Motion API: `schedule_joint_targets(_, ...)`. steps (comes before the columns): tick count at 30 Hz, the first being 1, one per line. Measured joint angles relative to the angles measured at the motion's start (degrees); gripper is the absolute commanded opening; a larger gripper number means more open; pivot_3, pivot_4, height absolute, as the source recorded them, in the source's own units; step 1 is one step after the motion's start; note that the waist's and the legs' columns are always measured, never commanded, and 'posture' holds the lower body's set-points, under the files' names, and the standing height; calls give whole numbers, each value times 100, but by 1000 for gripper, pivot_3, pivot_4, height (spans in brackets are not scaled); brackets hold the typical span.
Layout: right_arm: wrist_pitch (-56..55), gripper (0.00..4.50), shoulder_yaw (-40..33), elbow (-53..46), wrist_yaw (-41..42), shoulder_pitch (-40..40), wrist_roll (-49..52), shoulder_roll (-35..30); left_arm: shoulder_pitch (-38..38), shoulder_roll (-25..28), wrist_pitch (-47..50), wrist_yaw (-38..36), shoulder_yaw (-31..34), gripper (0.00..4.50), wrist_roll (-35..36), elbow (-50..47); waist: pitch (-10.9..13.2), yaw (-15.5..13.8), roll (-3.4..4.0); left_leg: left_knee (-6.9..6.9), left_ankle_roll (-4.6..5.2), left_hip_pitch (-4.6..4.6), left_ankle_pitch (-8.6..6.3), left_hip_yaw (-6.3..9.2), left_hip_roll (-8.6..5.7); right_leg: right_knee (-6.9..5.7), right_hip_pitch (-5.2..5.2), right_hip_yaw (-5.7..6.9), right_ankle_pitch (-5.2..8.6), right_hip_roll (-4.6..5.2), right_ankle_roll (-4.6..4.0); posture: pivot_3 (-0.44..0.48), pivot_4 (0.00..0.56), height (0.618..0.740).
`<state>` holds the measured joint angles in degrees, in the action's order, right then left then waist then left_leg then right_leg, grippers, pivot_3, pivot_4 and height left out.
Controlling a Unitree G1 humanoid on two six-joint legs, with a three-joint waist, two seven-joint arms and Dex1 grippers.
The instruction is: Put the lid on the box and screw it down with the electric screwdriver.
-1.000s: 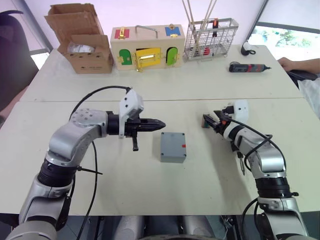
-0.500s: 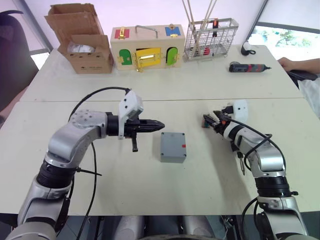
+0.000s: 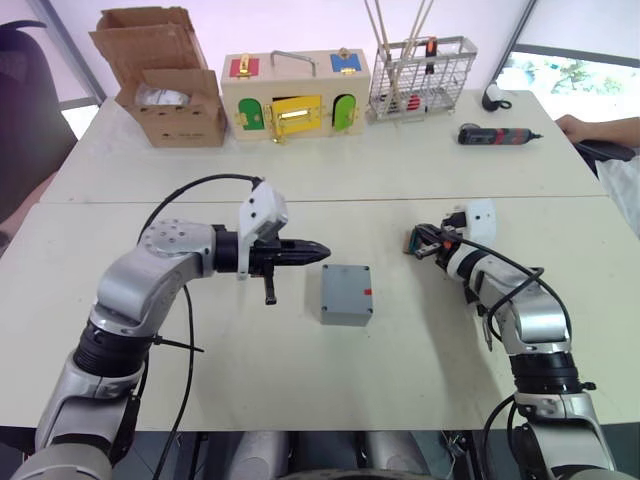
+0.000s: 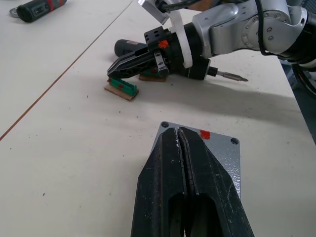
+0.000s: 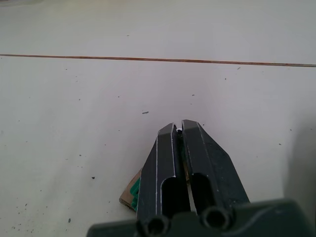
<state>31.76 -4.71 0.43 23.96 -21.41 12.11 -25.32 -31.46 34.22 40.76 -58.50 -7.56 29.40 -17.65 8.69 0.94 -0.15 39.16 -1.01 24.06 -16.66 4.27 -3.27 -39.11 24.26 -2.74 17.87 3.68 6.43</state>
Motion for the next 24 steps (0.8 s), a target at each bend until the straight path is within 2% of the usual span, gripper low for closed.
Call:
schedule_joint_targets(15,641,77,-148,-1302,38,19,309,-135,0,32,-134,-152,-73,0,-11,68,0,-4,1,0,0,0,0,0,0,0,1,0,0,1,0,0,150,740)
schedule_joint_targets(20,1187,77,-130,-2568,619,247,981,-559,196,437,-202,-397,-99,0,-62,35,0,5,1,-5,1,-1,-1,4,2,0,1,-4,0,2,0,0,150,740)
schedule_joint_targets(24,1612,77,172,-3228,1052,591,1414,-864,417,748,-306,-619,-248,0,-158,-17,1,-18,1,-2,13,0,-8,4,1,2,-3,-5,0,2,0,0,150,740)
